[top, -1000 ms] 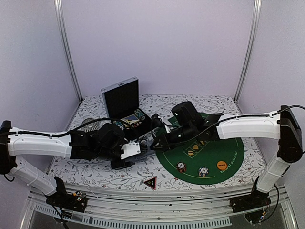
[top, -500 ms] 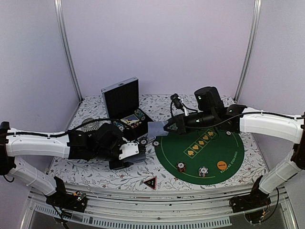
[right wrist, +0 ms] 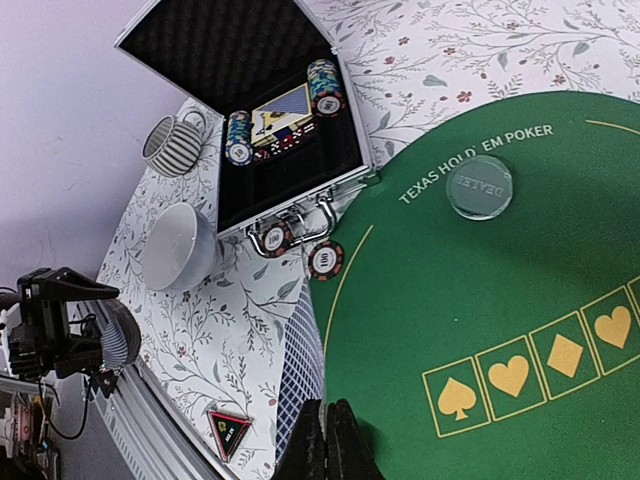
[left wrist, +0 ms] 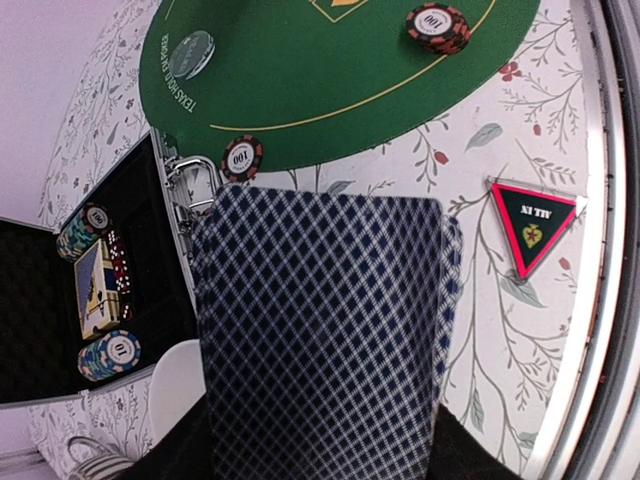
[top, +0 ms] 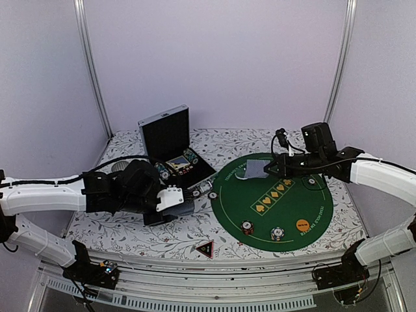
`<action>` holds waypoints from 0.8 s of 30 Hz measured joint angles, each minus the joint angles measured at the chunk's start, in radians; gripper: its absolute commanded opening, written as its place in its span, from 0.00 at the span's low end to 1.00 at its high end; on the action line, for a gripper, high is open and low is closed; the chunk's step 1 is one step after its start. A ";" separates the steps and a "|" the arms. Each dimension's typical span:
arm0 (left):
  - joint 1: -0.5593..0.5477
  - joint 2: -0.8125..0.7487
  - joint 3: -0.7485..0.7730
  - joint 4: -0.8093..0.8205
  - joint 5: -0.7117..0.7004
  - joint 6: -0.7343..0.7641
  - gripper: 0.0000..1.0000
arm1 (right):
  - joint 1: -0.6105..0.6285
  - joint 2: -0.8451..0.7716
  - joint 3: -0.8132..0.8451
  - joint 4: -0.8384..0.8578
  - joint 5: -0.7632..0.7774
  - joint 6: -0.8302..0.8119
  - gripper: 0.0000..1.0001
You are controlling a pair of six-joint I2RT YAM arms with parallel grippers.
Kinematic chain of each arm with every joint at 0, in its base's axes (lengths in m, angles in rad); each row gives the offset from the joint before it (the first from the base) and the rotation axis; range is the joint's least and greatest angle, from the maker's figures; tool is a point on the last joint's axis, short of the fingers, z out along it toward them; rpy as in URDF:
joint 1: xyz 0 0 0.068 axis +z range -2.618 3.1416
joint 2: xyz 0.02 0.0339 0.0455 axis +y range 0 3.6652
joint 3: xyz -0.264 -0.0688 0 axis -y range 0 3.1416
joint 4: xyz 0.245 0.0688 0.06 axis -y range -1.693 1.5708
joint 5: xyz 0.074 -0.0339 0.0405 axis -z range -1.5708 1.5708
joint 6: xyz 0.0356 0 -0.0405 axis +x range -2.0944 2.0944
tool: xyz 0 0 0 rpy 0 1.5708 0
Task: Distribute texas hold em gaming equipment
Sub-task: Place the poker card at the center of the board.
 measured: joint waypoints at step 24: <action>0.072 0.001 0.054 0.041 0.072 0.037 0.60 | -0.068 0.132 0.030 -0.022 -0.046 -0.013 0.02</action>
